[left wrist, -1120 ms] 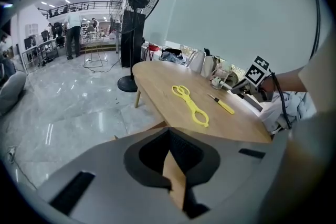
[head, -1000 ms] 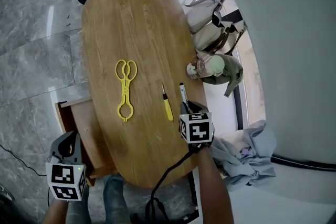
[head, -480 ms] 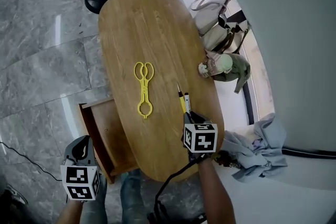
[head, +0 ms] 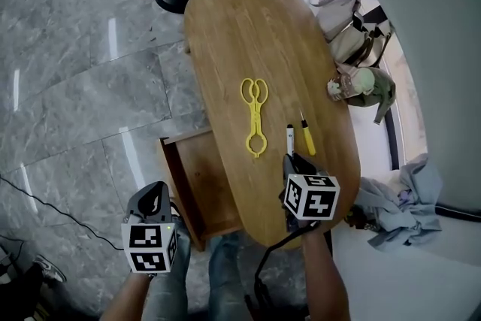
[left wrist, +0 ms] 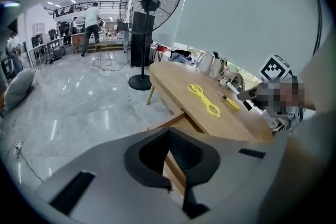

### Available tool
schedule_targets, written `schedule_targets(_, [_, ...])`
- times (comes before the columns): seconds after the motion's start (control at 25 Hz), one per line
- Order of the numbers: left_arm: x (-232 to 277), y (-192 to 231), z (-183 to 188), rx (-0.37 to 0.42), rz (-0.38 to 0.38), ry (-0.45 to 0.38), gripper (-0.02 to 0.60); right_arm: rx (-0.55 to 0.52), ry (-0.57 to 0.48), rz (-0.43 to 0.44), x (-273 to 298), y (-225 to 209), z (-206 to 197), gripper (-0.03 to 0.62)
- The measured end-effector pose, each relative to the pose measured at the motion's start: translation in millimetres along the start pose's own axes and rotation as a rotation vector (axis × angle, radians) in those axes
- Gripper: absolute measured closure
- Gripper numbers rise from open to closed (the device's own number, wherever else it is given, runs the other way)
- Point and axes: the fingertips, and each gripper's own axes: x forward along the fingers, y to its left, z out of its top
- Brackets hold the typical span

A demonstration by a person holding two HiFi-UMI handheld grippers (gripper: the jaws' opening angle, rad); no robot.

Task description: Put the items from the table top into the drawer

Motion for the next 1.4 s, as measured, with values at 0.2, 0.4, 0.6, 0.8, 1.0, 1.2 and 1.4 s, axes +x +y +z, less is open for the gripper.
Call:
schedule_targets(0.2, [-4.0, 10.4, -0.7, -0.027, 0.008, -0.007, 0.586, 0.029, 0.008, 0.043, 2.0, 33.7, -11.2, 0.523])
schedule_targets(0.4, [-8.7, 26.6, -6.0, -0.057, 0.025, -0.005, 0.586, 0.050, 0.031, 0.098, 3.6, 70.3, -25.6, 0.523])
schedule_targets(0.6, [-11.3, 48.3, -20.0, -0.101, 0.061, -0.004, 0.586, 0.025, 0.057, 0.149, 10.4, 107.1, -38.7, 0.523])
schedule_targets(0.8, [-15.3, 71.6, -36.0, -0.146, 0.092, 0.010, 0.585, 0.005, 0.076, 0.193, 19.9, 137.6, -42.2, 0.523])
schedule_targets(1.0, [-23.6, 95.1, -50.4, -0.207, 0.136, 0.013, 0.586, -0.045, 0.103, 0.229, 28.8, 165.9, -46.1, 0.523])
schedule_targets(1.2, [-34.0, 120.0, -62.1, -0.275, 0.187, 0.003, 0.586, -0.093, 0.112, 0.261, 35.3, 191.2, -52.4, 0.523])
schedule_targets(1.4, [-48.2, 152.7, -77.6, -0.326, 0.246, 0.004, 0.586, -0.125, 0.130, 0.265, 40.5, 202.6, -57.0, 0.523])
